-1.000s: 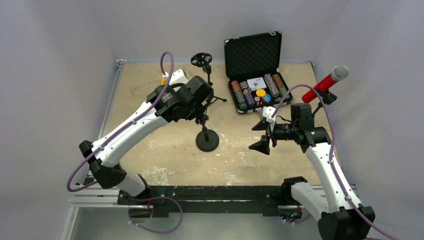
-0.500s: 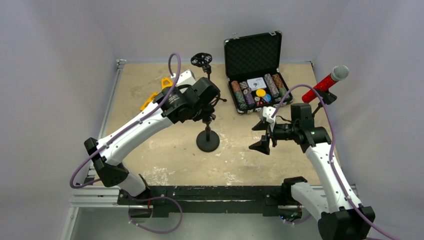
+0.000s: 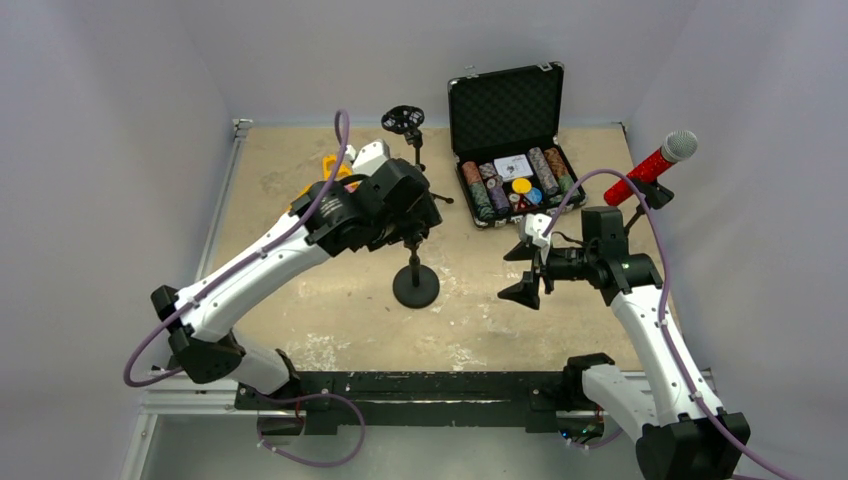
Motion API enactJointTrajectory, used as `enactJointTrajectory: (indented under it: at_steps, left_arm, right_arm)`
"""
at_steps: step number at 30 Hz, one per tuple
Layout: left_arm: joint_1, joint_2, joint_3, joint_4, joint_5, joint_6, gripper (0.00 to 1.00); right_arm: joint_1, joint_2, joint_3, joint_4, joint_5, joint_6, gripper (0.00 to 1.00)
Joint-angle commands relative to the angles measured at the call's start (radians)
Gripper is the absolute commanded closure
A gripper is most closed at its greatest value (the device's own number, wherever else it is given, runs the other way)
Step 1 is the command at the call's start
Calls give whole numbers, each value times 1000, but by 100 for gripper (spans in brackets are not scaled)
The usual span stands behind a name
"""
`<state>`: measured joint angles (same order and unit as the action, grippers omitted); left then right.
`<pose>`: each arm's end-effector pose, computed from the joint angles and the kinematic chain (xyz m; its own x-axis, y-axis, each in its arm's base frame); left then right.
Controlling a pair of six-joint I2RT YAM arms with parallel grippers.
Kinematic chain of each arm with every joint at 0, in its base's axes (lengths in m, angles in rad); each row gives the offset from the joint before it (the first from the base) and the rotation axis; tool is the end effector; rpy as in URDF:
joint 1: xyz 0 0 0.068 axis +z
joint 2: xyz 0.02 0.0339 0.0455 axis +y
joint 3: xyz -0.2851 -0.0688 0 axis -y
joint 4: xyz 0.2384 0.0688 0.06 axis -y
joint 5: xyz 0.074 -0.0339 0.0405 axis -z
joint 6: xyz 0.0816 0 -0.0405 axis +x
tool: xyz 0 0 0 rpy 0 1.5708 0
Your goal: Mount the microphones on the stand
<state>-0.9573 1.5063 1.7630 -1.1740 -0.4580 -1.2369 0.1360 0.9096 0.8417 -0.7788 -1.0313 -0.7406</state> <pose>0.2059 -0.2298 0.3997 -0.6965 -0.4828 -0.5309 -0.2422 0.8546 -0.4593 0.1526 0.0916 0.2954 -0.1208 -0.3664 -0.9226 -0.9678 0.2502 0.0274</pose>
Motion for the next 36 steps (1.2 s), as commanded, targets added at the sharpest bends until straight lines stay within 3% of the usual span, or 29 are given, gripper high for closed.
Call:
enactJointTrajectory:
  at_steps: [1,5,9,13,18,24,28,29,36]
  left_arm:
    - [-4,-154,-80,120,-15,155,1]
    - [-3,-316,-246,290,33,376,1]
    - [-1,-554,-519,519,155,705,1]
    - [5,-749,-705,542,97,884,1]
    - [40,-908,-859,506,51,999,1]
    - [225,-881,-906,470,185,1021,0]
    - [271,-831,-945,540,294,1049,0]
    - [271,-813,-986,620,402,1068,1]
    - [272,-751,-1173,1077,716,1227,13]
  right_arm:
    - [-6,-4,-15,-9,-27,-38,16]
    - [-6,-6,-23,-32,-62,-91,16]
    - [-6,-12,-42,-49,-99,-146,15]
    - [-6,-10,-51,-72,-125,-192,15]
    - [-19,8,-56,-87,-139,-220,15]
    - [-46,37,-52,-96,-147,-232,15]
    - [-49,38,-62,-88,-150,-233,15]
    - [-48,40,-62,-88,-154,-233,15]
    - [-48,32,-60,-93,-165,-242,15]
